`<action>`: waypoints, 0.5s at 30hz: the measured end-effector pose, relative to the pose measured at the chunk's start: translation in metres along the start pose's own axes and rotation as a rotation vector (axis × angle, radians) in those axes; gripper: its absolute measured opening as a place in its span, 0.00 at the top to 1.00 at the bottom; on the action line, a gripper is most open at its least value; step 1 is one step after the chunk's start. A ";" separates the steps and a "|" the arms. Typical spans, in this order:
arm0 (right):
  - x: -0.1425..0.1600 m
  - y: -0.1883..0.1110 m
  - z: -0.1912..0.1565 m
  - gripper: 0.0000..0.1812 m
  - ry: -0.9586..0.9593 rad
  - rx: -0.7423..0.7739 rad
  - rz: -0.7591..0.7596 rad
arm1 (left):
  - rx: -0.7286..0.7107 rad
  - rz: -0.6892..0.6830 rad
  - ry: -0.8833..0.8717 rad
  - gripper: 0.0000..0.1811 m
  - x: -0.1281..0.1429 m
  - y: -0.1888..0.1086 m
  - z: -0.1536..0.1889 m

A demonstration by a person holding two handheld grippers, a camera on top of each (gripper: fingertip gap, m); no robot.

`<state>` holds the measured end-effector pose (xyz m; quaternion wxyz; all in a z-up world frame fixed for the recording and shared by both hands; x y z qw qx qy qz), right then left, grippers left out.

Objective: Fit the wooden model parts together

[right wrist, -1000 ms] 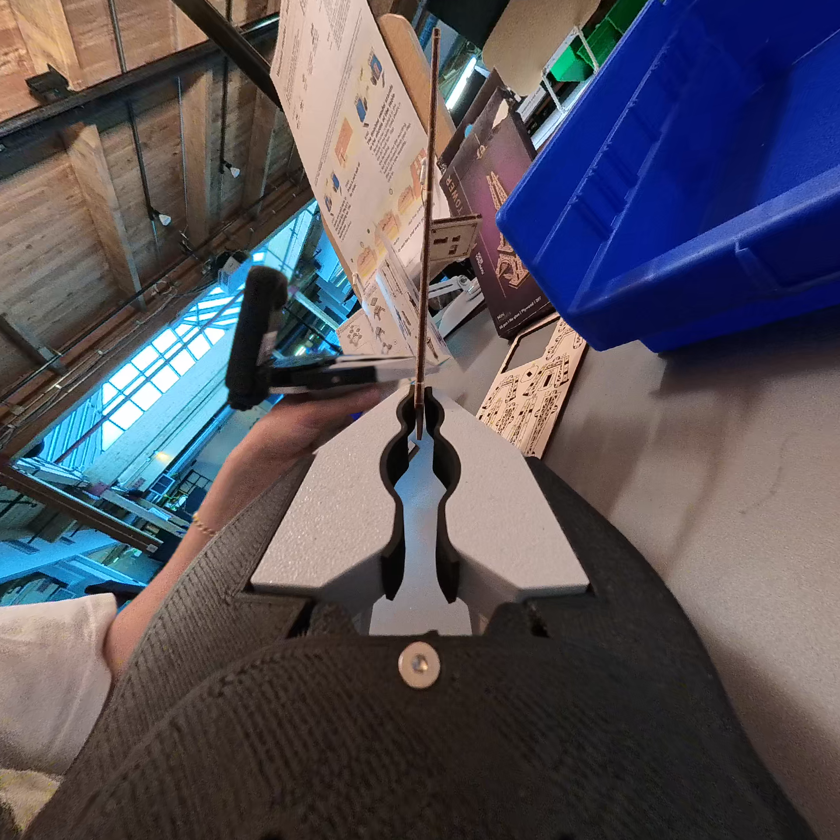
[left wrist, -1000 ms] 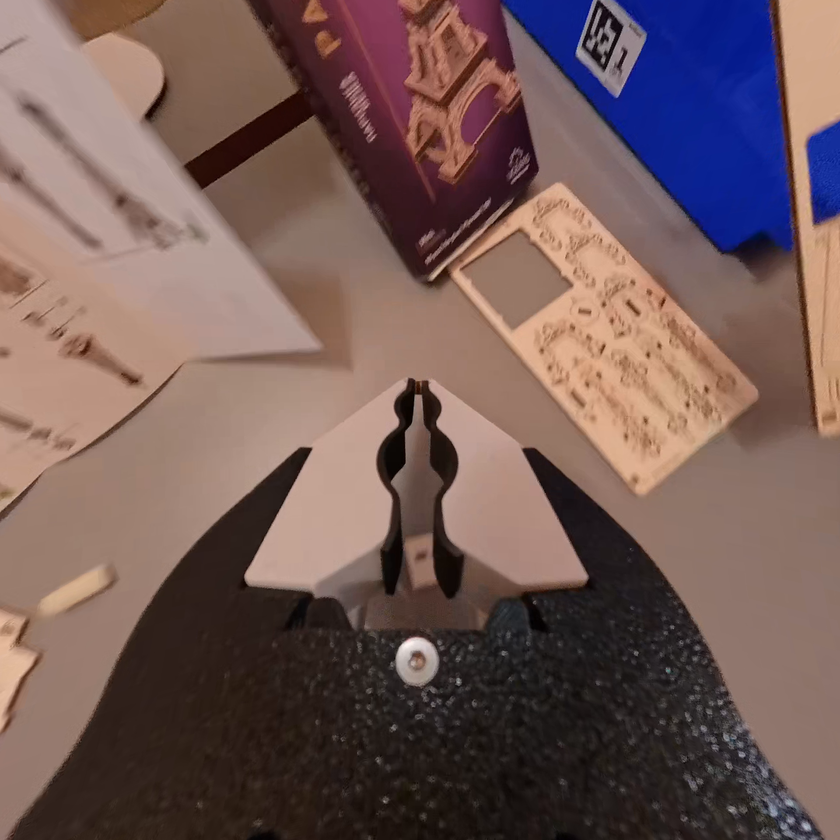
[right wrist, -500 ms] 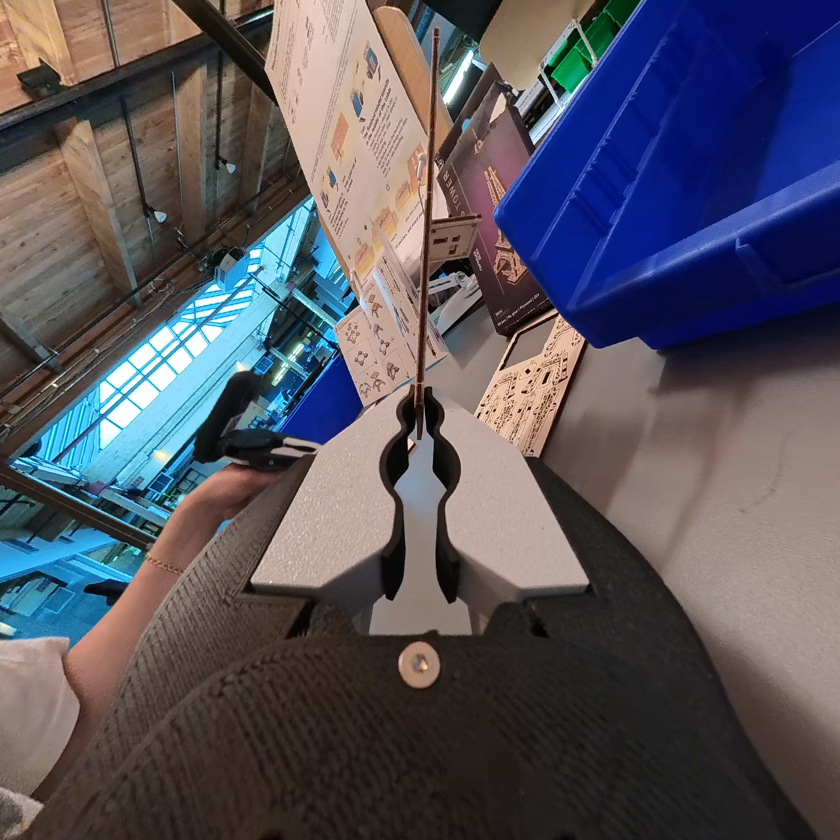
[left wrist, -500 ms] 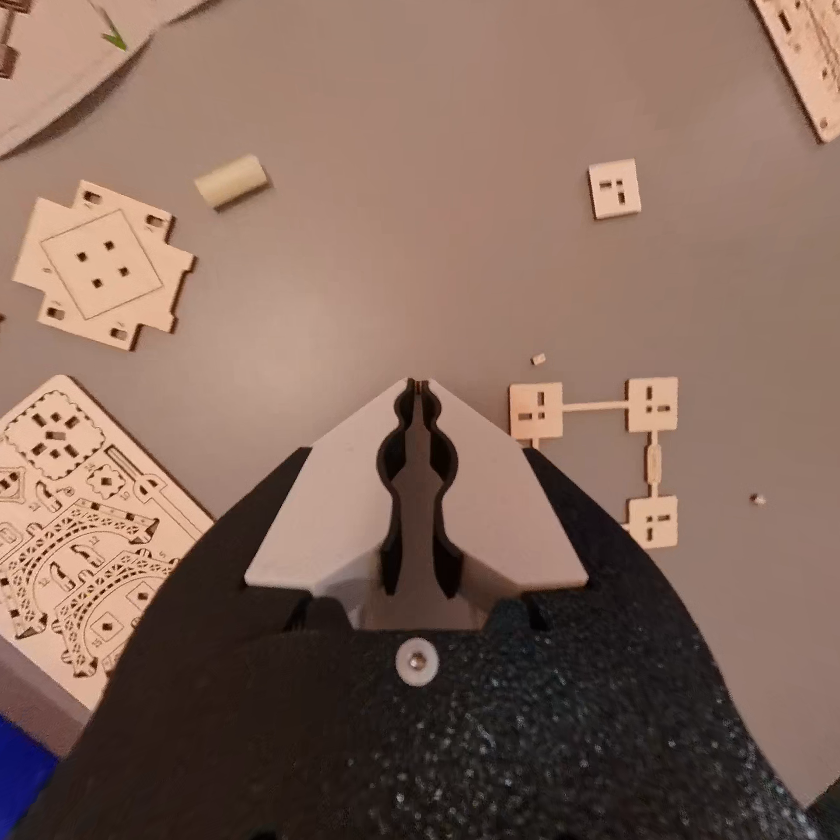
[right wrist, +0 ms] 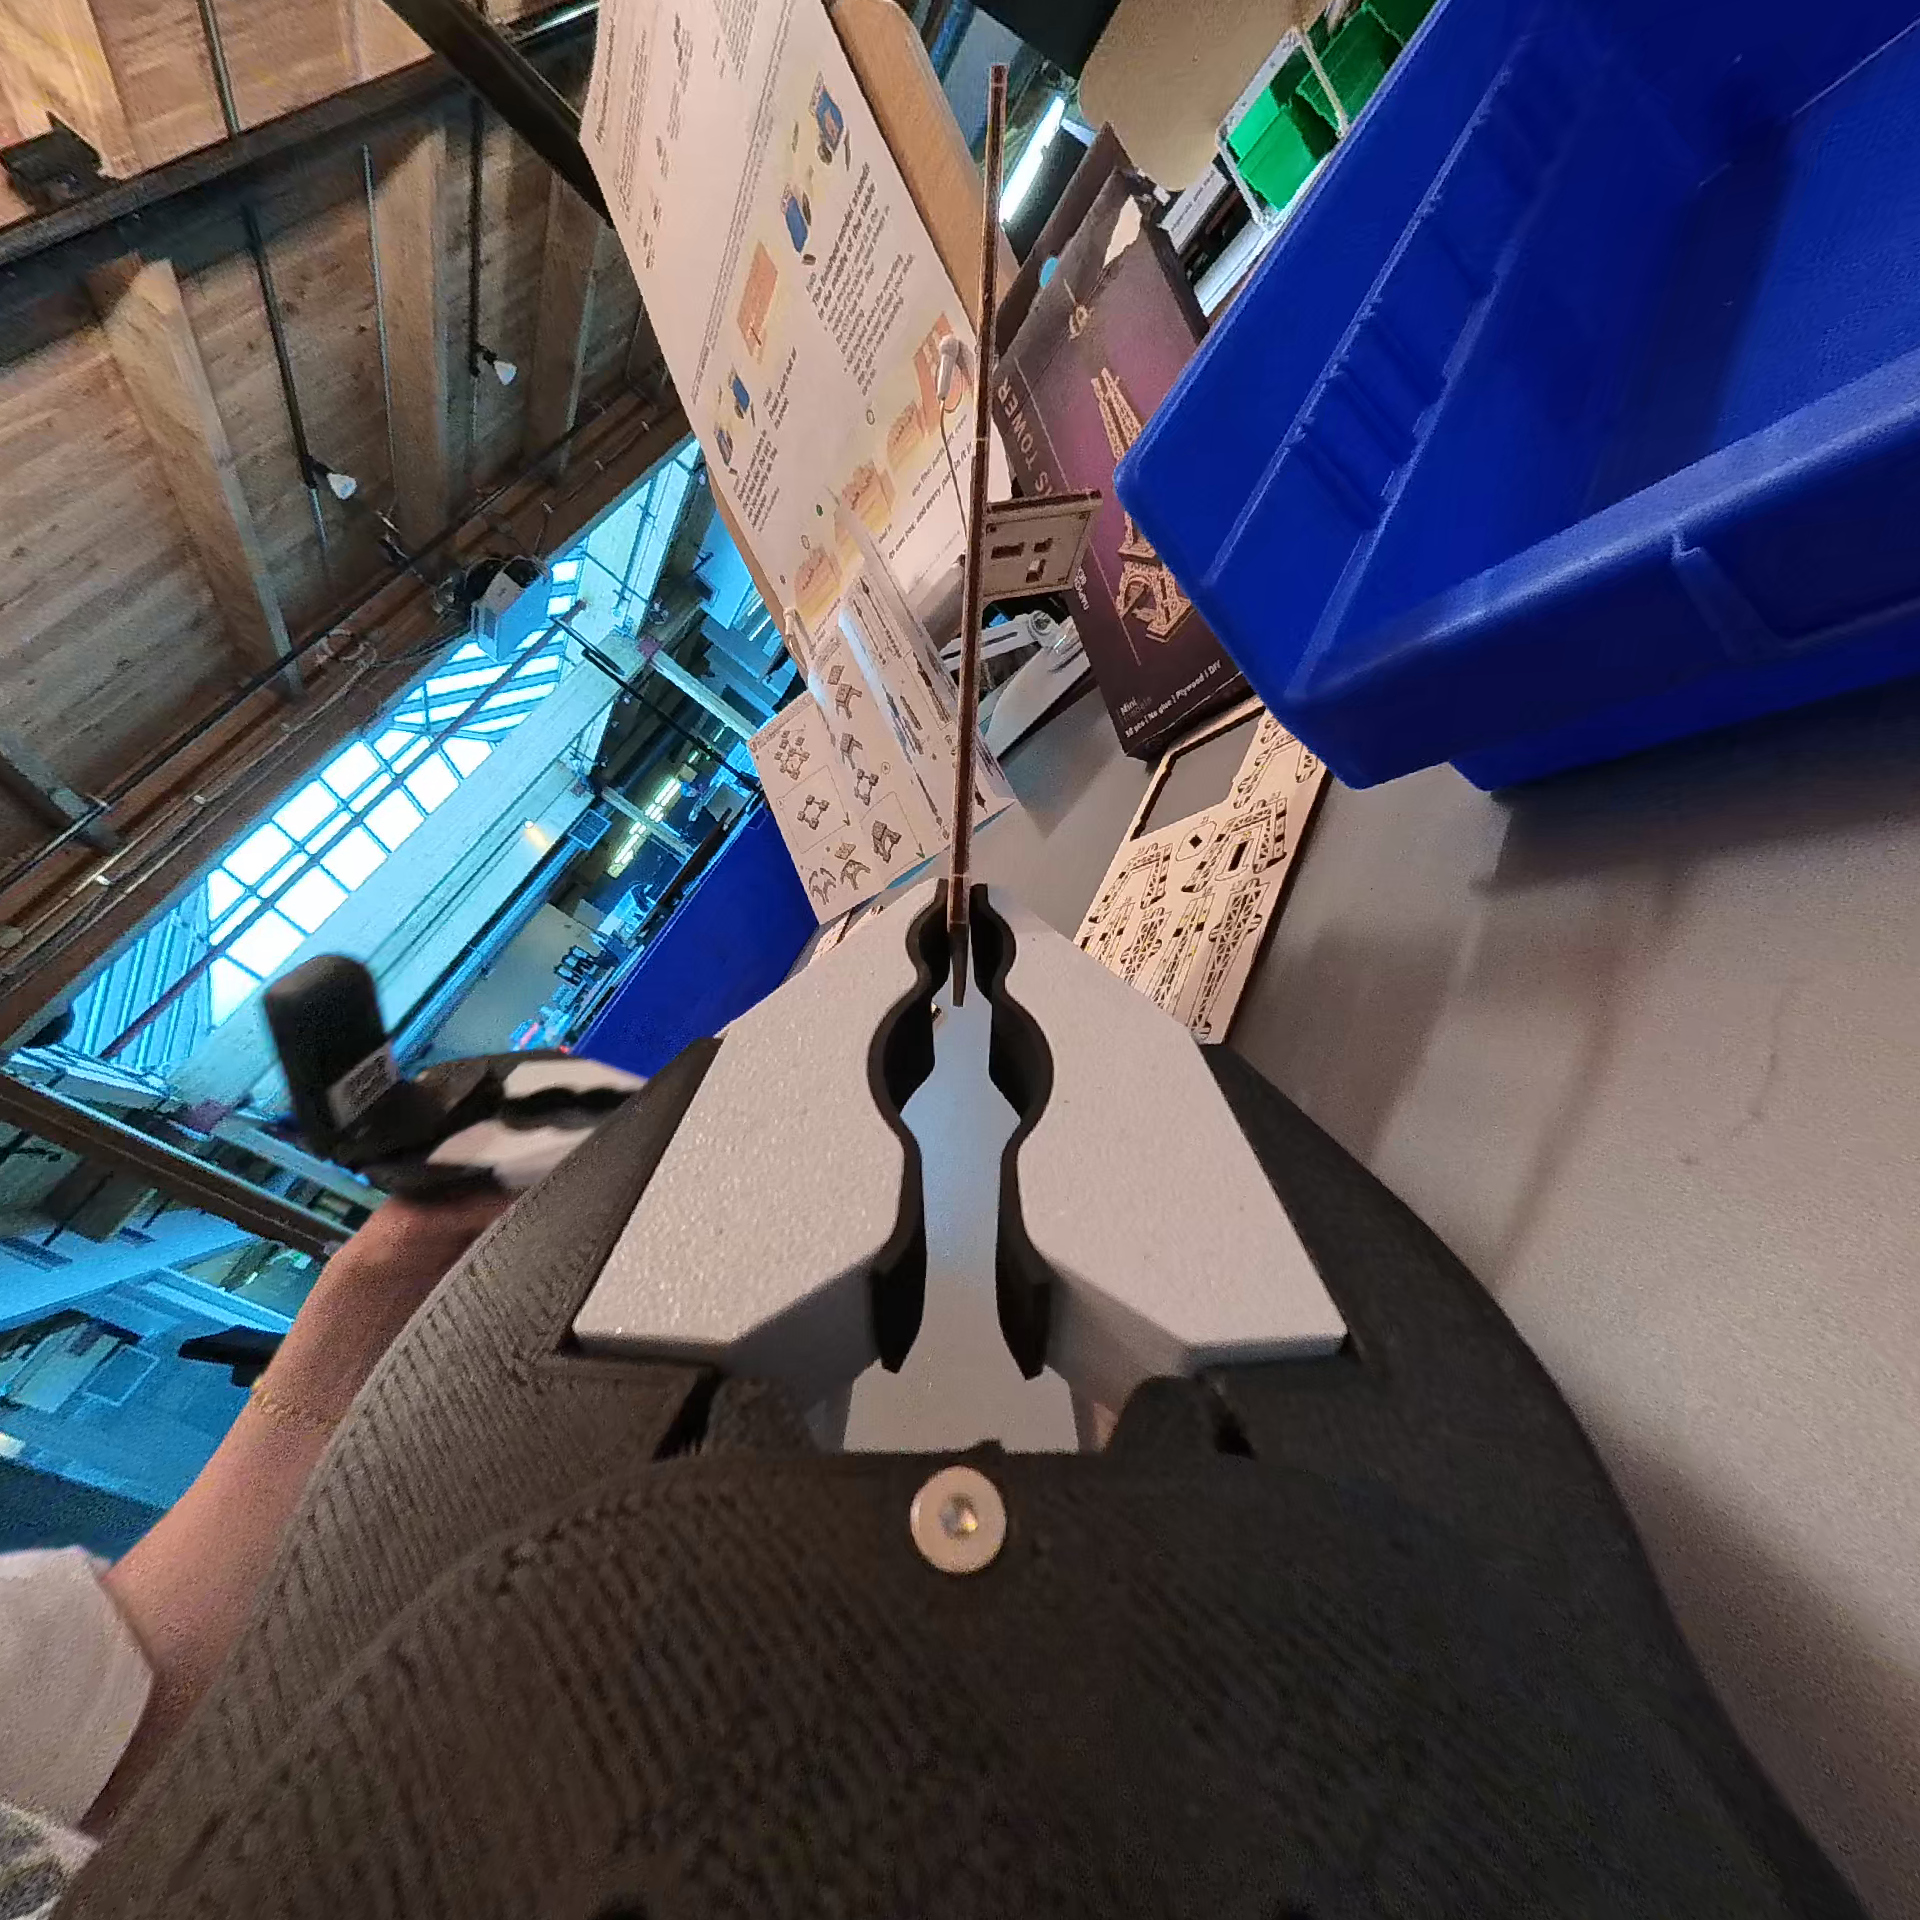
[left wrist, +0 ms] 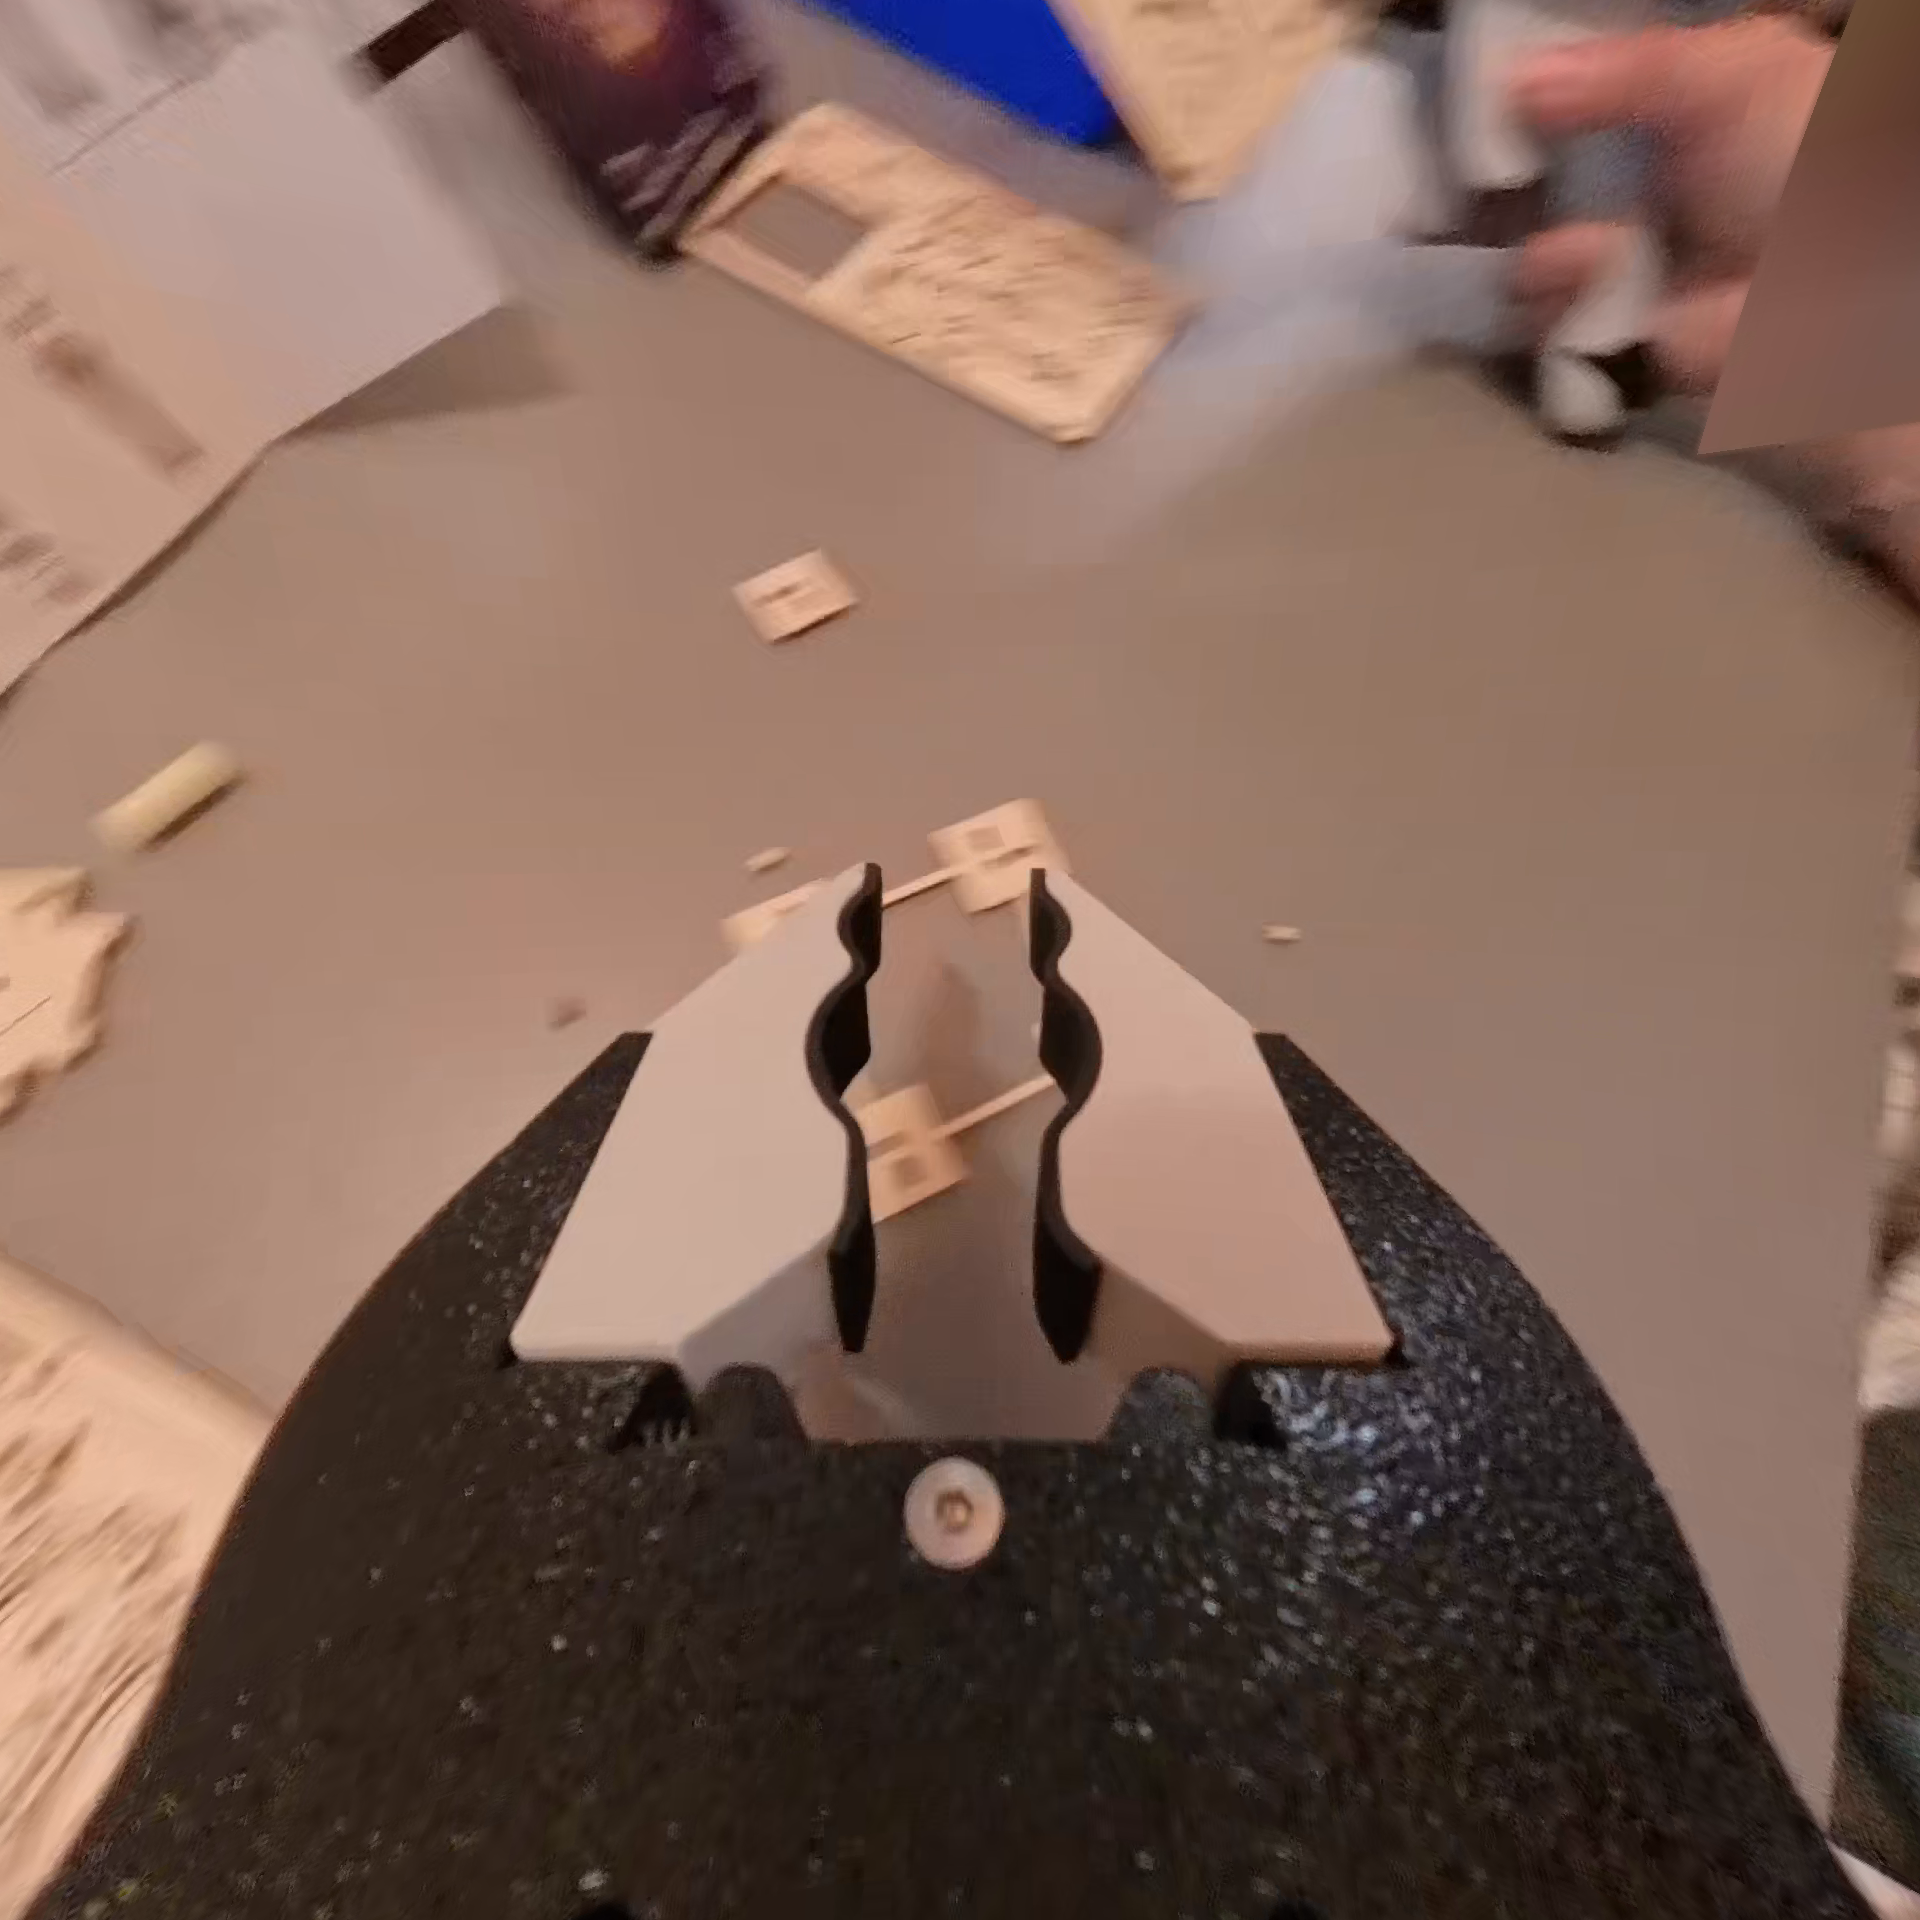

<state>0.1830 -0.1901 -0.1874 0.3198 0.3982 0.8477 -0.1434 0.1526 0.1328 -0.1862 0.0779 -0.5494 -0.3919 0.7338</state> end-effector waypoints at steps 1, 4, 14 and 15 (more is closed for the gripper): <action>0.000 0.000 0.000 0.99 0.000 0.000 0.000 | 0.037 0.015 0.058 0.88 -0.002 0.006 0.023; 0.000 0.000 0.000 0.99 -0.001 0.001 -0.002 | 0.056 -0.066 0.252 0.90 0.013 0.028 0.069; 0.000 0.000 -0.001 0.99 -0.003 -0.005 -0.003 | 0.086 -0.118 0.241 0.98 0.034 0.053 0.088; 0.000 0.000 -0.001 0.99 -0.003 -0.006 -0.003 | 0.086 -0.116 0.239 0.98 0.034 0.053 0.089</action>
Point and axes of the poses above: each gripper's, where its closed fingertips meet, y out along the fingers, x out of its underside, z = x × y across the jaws, the point moved 4 cm from there along -y, back along the fingers, and after that the axes turned 3 degrees about -z, right-handed, at the moved point
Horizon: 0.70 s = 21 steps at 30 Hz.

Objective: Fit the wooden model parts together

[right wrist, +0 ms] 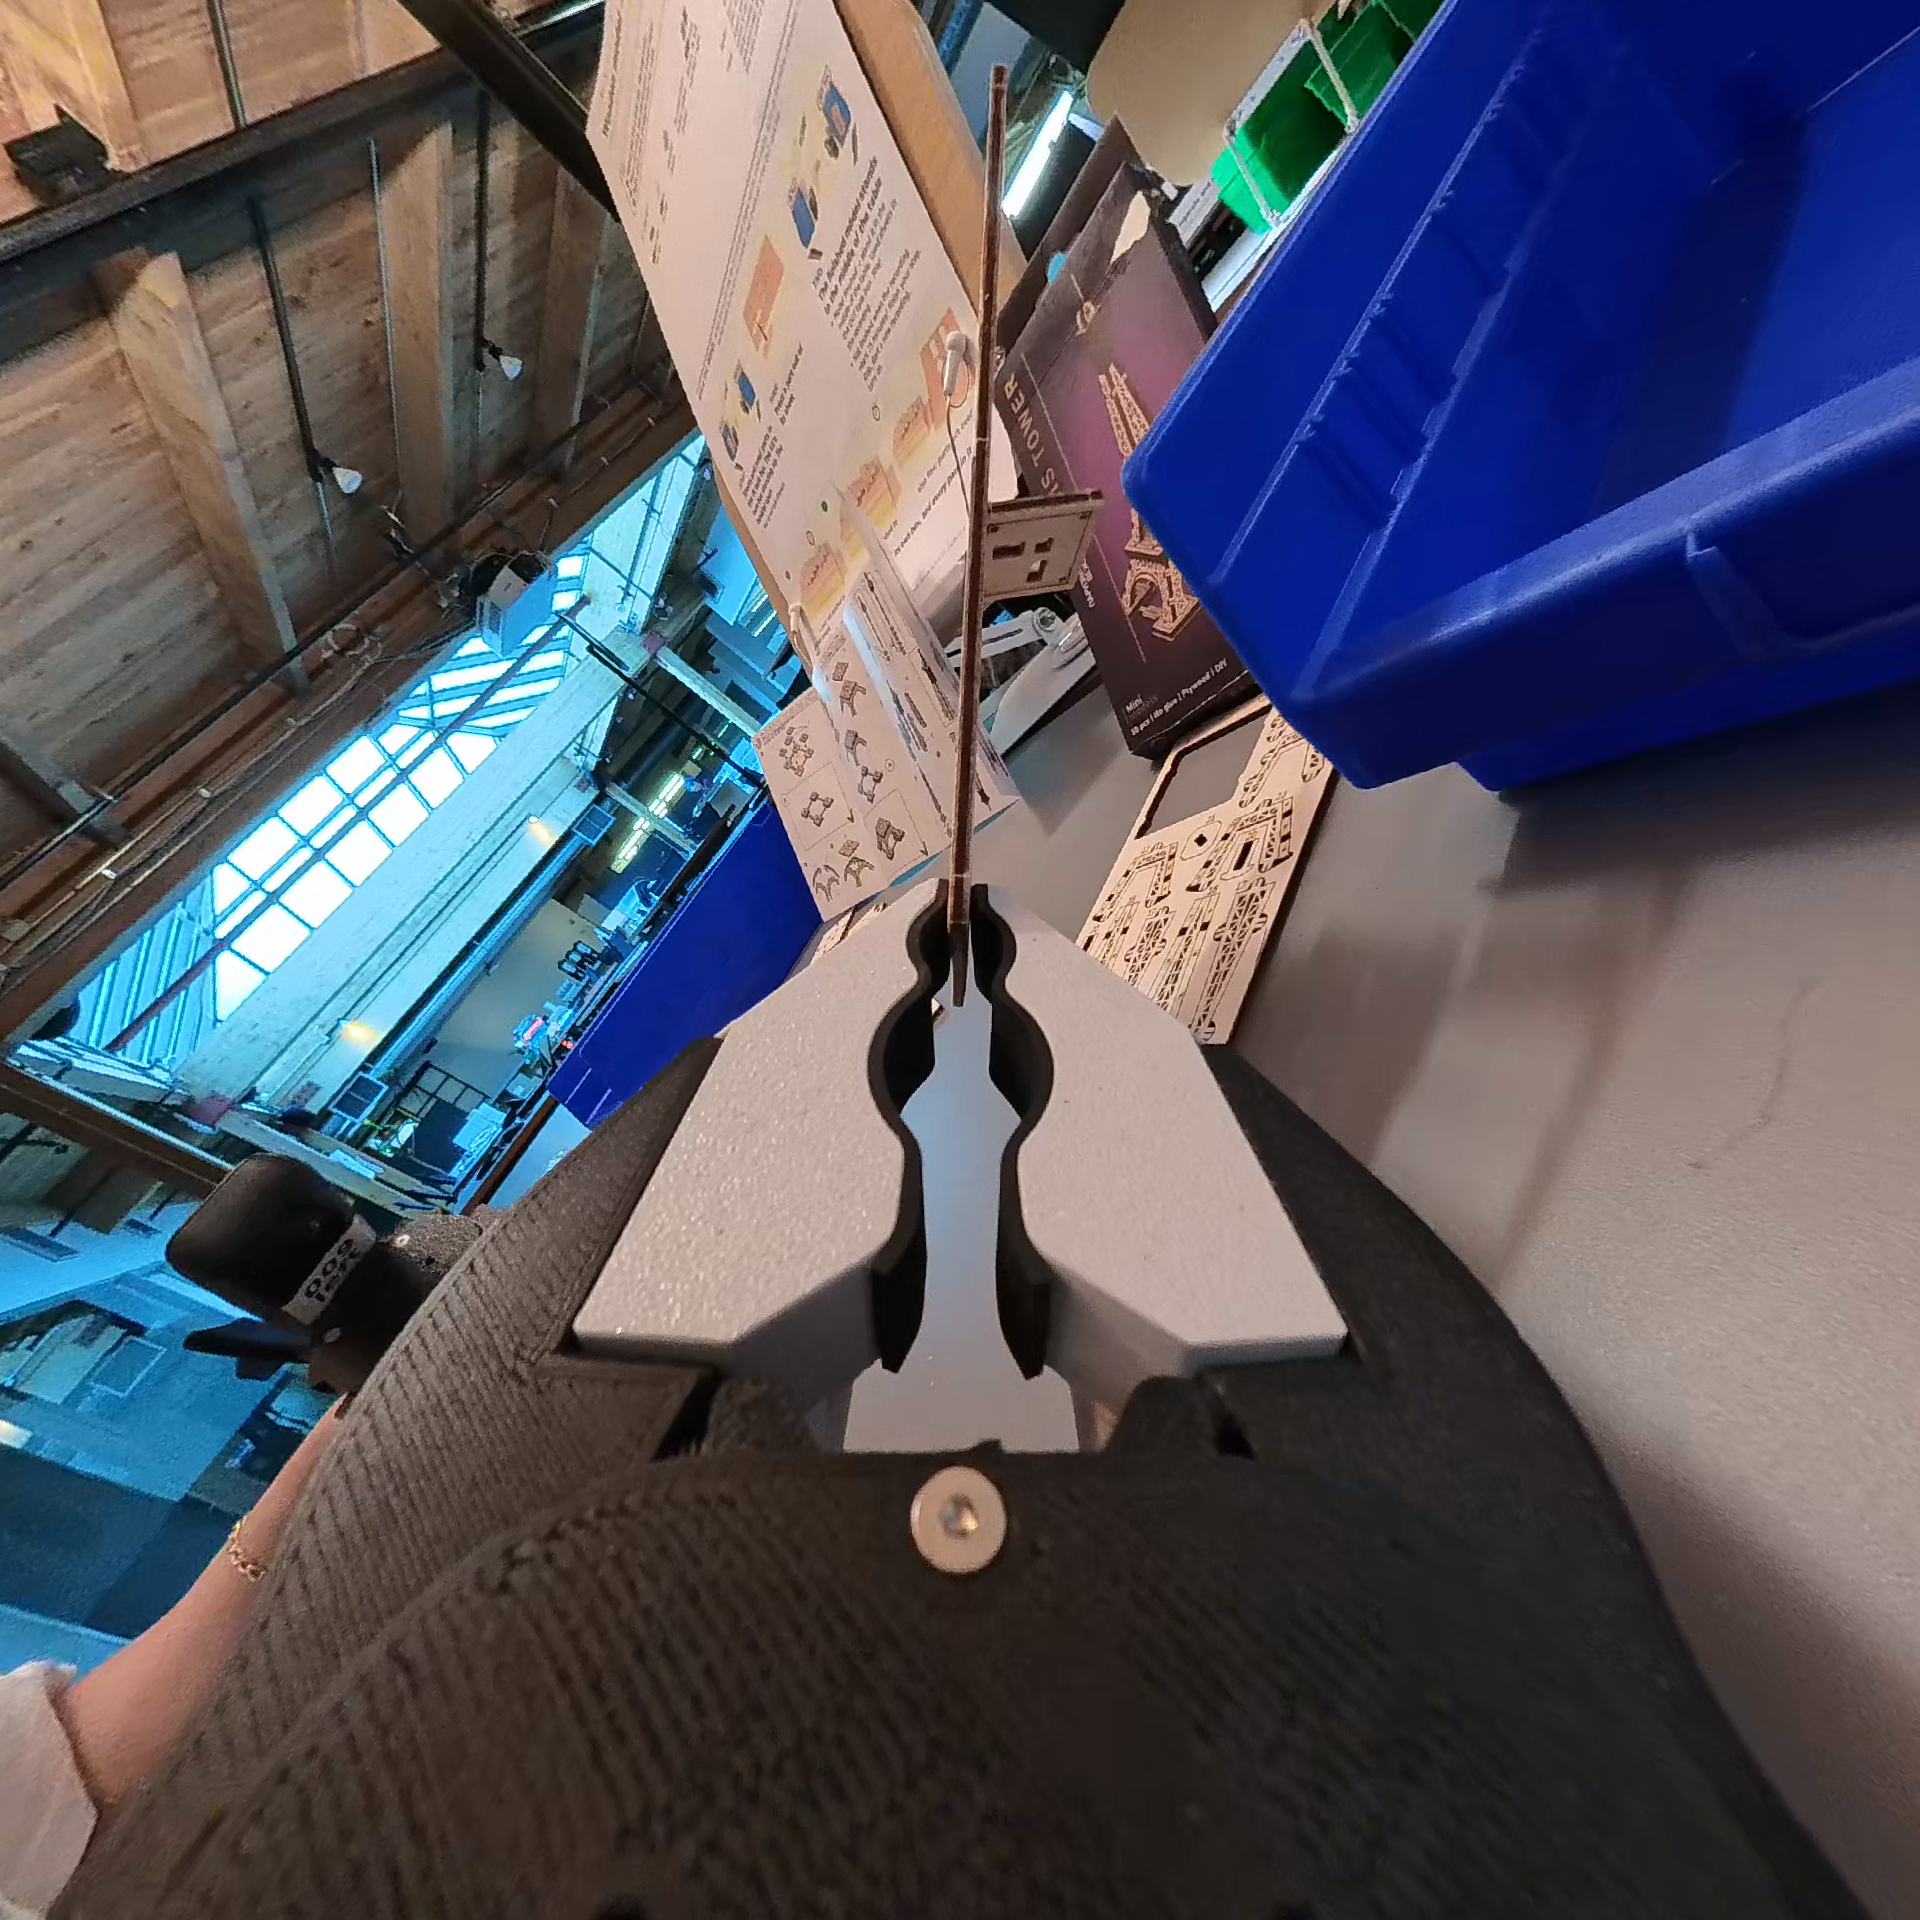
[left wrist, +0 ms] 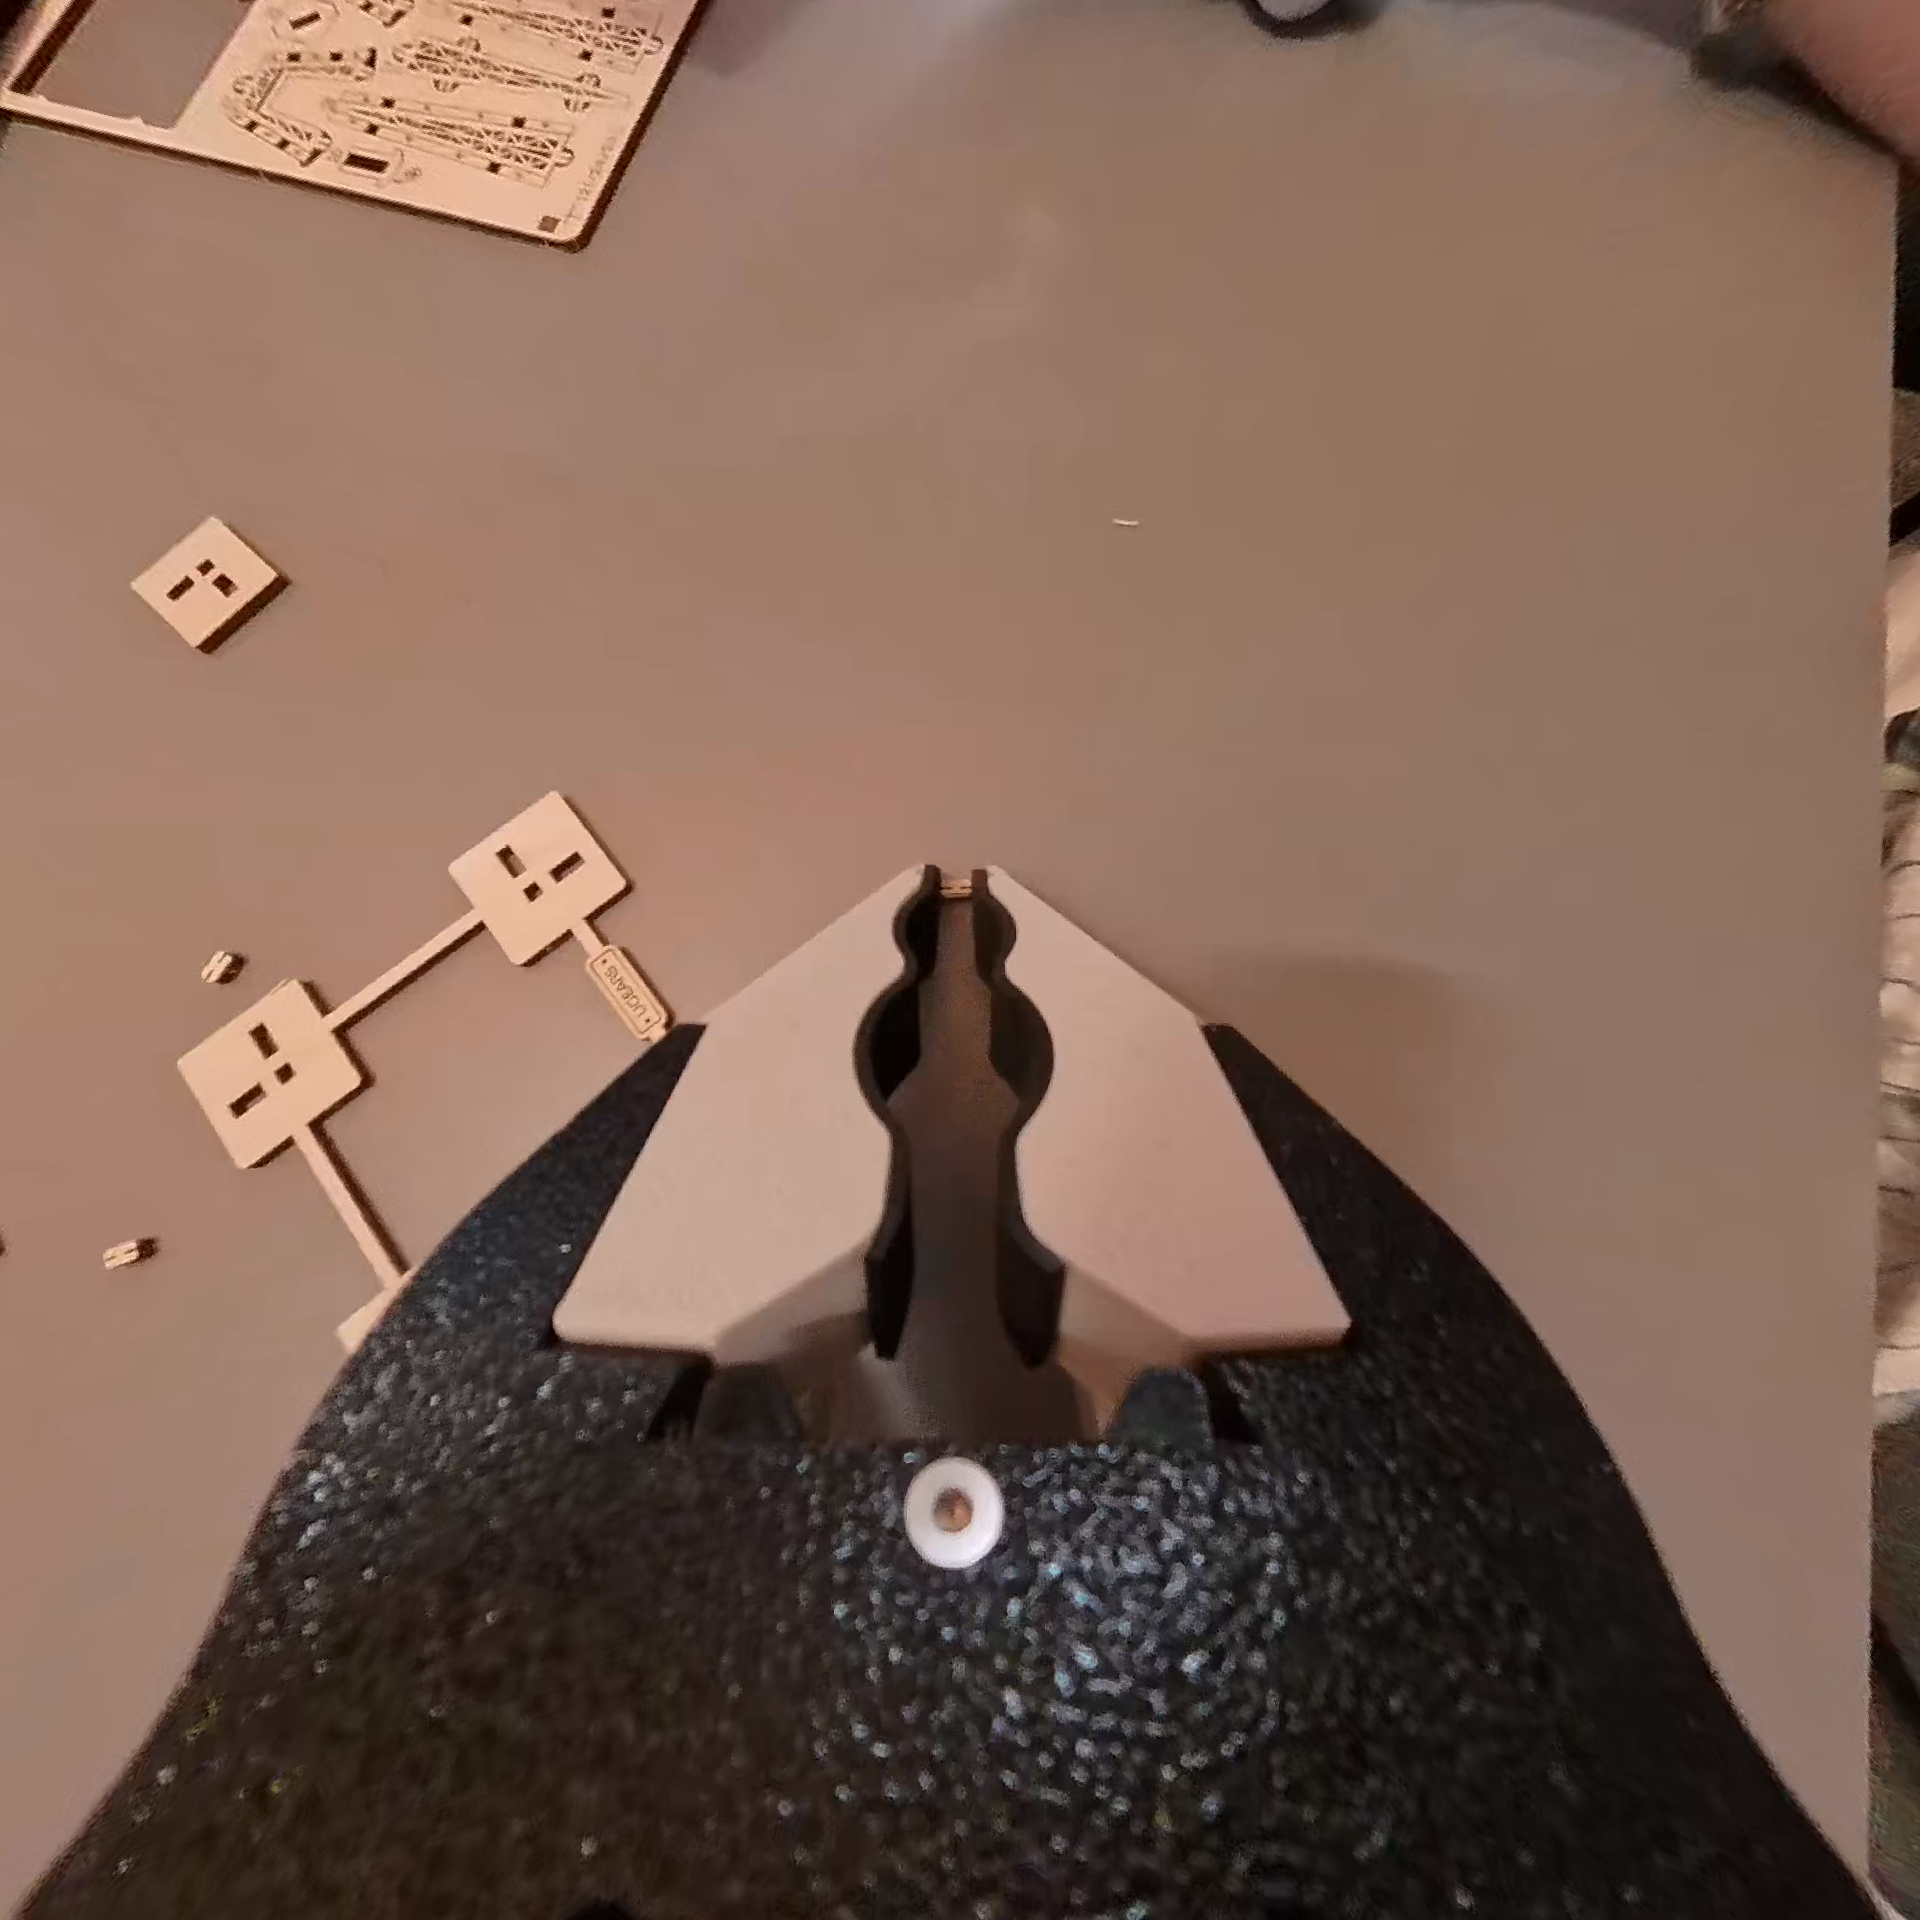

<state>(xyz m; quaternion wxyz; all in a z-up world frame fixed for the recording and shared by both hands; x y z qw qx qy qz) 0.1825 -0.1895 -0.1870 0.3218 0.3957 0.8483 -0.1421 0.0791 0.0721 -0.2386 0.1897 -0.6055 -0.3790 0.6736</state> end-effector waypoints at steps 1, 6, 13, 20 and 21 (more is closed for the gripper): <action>0.000 0.000 0.000 0.99 0.000 0.000 0.000 | -0.005 0.000 0.000 0.98 0.000 0.000 0.000; 0.000 0.000 0.000 0.99 -0.001 0.000 -0.002 | -0.069 0.017 0.006 0.98 -0.001 -0.008 -0.014; 0.001 0.000 0.000 0.99 0.000 -0.001 -0.008 | -0.430 -0.048 -0.223 0.98 0.032 -0.054 -0.132; 0.002 0.001 0.000 0.99 0.001 0.002 -0.019 | -0.354 0.000 -0.376 0.98 0.048 -0.053 -0.160; 0.002 0.001 0.000 0.99 0.001 0.002 -0.020 | -0.344 -0.009 -0.374 0.98 0.051 -0.051 -0.159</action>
Point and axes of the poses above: each gripper's, where its closed fingertips meet, y out along the fingers, x out of its underside, z = x × y across the jaws, the point moved 4 cm from there along -y, back along the fingers, and after that the axes turned 3 degrees about -z, right-handed, at the moved point
